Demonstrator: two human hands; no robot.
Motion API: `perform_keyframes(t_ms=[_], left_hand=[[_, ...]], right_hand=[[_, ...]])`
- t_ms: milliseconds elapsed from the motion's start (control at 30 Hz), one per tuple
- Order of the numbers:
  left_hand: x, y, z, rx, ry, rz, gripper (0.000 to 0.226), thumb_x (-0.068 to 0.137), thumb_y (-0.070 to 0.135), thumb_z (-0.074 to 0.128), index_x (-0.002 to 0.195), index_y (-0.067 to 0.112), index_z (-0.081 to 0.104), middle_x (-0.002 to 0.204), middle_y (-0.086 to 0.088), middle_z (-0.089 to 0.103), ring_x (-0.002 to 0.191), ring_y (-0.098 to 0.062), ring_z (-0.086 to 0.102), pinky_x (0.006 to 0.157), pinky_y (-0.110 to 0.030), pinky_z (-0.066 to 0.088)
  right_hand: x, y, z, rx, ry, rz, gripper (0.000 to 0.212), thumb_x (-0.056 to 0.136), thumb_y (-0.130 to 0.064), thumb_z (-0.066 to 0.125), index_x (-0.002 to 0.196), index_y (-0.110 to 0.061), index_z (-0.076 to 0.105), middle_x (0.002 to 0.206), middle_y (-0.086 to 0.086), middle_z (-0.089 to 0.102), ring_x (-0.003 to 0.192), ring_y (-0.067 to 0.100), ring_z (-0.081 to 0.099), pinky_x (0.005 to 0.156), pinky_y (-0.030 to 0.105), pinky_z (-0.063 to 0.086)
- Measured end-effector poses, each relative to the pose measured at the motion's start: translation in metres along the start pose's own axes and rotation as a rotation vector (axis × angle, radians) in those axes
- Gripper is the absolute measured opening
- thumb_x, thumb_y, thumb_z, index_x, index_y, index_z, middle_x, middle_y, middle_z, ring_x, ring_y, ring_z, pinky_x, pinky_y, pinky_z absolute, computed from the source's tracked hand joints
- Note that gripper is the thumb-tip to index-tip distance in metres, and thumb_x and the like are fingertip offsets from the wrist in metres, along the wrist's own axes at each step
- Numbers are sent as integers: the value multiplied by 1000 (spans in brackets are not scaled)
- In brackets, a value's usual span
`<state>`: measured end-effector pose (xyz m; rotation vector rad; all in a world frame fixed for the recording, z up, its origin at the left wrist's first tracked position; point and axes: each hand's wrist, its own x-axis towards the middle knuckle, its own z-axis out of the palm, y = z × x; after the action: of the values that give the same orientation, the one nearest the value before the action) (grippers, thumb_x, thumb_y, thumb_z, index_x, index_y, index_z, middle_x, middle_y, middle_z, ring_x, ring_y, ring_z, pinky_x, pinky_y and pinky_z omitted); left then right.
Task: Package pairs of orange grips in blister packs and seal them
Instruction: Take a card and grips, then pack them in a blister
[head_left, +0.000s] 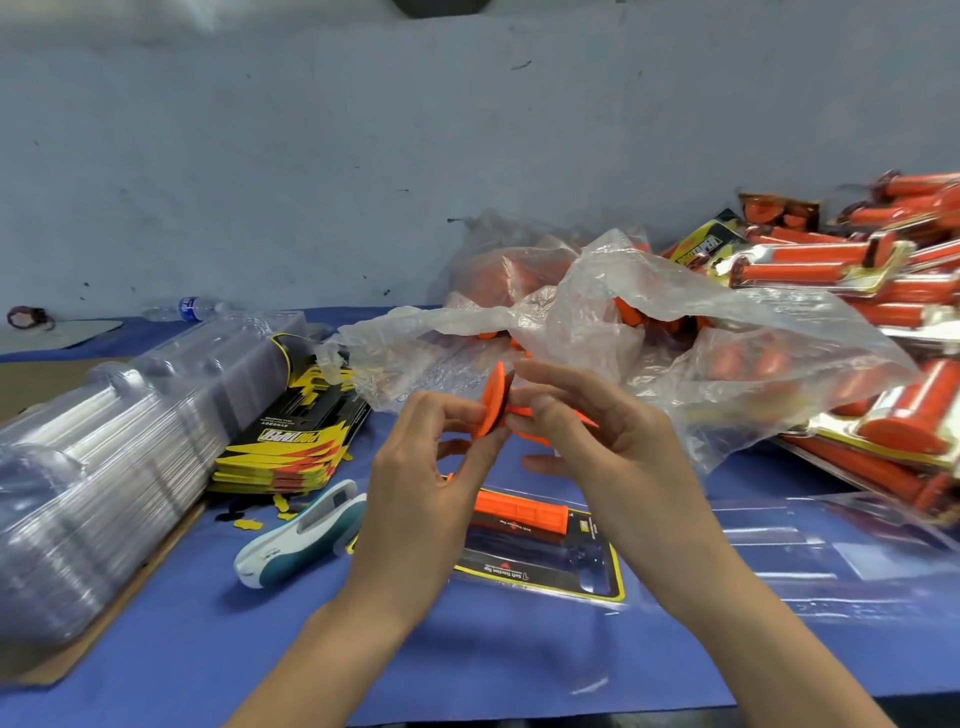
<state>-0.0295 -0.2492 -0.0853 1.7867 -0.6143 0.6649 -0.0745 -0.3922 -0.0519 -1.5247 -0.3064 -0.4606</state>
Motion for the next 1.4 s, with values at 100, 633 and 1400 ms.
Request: perform_keyframes(t_ms=[100, 633, 1400], left_hand=[[3, 0, -2, 128, -19, 164, 12, 91, 30, 68, 99, 26, 59, 103, 12, 55, 98, -7, 61, 79, -25, 53], [7, 9, 10, 77, -199, 73, 30, 93, 27, 67, 110, 46, 51, 110, 22, 58, 105, 2, 57, 83, -7, 41], [-12, -26, 24, 576, -837, 308, 40, 94, 34, 53, 133, 33, 52, 120, 12, 54, 103, -12, 53, 90, -30, 43]], right_hand=[[1, -1, -4, -180, 0, -50, 23, 94, -22, 62, 114, -33, 69, 97, -8, 68, 91, 13, 68, 71, 28, 58], [4, 4, -30, 774, 95, 437, 30, 72, 1, 64, 101, -4, 64, 89, 12, 73, 77, 18, 72, 67, 23, 59], [-43, 50, -56, -751, 135, 135, 23, 97, -18, 46, 106, -38, 54, 104, -19, 59, 93, 2, 56, 82, 34, 48]])
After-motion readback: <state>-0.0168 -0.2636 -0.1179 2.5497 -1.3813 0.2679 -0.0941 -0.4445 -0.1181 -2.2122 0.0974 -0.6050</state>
